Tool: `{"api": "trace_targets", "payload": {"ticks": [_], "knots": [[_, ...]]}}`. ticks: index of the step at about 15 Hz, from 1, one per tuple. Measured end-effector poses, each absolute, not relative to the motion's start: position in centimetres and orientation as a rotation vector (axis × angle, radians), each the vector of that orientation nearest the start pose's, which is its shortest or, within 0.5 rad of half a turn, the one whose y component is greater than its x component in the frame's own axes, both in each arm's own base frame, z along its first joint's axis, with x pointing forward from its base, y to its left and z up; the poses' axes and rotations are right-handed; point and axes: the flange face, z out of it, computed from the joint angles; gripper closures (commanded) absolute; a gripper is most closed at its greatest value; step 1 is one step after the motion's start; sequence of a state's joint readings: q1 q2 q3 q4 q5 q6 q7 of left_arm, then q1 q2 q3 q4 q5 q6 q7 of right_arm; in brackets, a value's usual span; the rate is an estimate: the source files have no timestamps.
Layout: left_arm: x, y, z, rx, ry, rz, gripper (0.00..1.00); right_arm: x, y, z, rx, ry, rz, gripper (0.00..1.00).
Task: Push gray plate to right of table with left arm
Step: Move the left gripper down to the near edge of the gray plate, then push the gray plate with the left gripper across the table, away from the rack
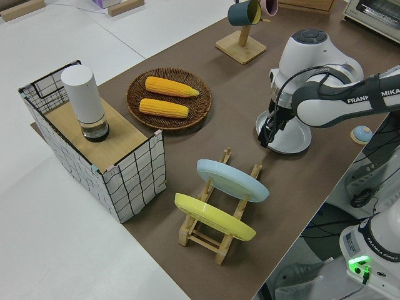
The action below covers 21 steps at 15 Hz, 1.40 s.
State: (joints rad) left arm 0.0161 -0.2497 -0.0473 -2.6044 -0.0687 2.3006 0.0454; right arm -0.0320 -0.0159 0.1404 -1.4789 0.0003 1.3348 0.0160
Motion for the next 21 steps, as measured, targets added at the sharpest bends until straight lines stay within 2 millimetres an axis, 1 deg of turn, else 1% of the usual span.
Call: {"api": "trace_targets", "payload": {"ticks": [4,8,9,10,11,12,14,15,16,17,21], "knots": [[41.0,-1.3,32.5,-3.178,0.041,0.075,0.0,52.1,5.7,65.6,-3.142,-0.145,0.201,0.017],[40.5,-1.2,30.6,-3.176,0.037,0.062,0.0,52.1,5.7,65.6,-3.142,-0.145,0.201,0.017],[40.4,-1.2,30.2,-3.176,0.036,0.064,0.02,52.1,5.7,65.6,-3.142,-0.145,0.201,0.017],[40.3,-1.2,29.9,-3.175,0.036,0.069,0.12,52.1,5.7,65.6,-3.142,-0.145,0.201,0.017],[40.3,-1.2,29.7,-3.175,0.035,0.072,0.26,52.1,5.7,65.6,-3.142,-0.145,0.201,0.017],[40.3,-1.2,29.6,-3.175,0.035,0.071,0.43,52.1,5.7,65.6,-3.142,-0.145,0.201,0.017],[40.3,-1.2,29.7,-3.175,0.035,0.066,0.72,52.1,5.7,65.6,-3.142,-0.145,0.201,0.017],[40.3,-1.2,29.7,-3.175,0.035,0.065,0.83,52.1,5.7,65.6,-3.142,-0.145,0.201,0.017],[40.4,-1.2,29.7,-3.175,0.035,0.063,0.92,52.1,5.7,65.6,-3.142,-0.145,0.201,0.017],[40.4,-1.2,29.7,-3.175,0.035,0.062,1.0,52.1,5.7,65.6,-3.142,-0.145,0.201,0.017],[40.4,-1.2,30.0,-3.176,0.033,0.05,1.0,52.1,5.7,65.6,-3.142,-0.145,0.201,0.017]]}}
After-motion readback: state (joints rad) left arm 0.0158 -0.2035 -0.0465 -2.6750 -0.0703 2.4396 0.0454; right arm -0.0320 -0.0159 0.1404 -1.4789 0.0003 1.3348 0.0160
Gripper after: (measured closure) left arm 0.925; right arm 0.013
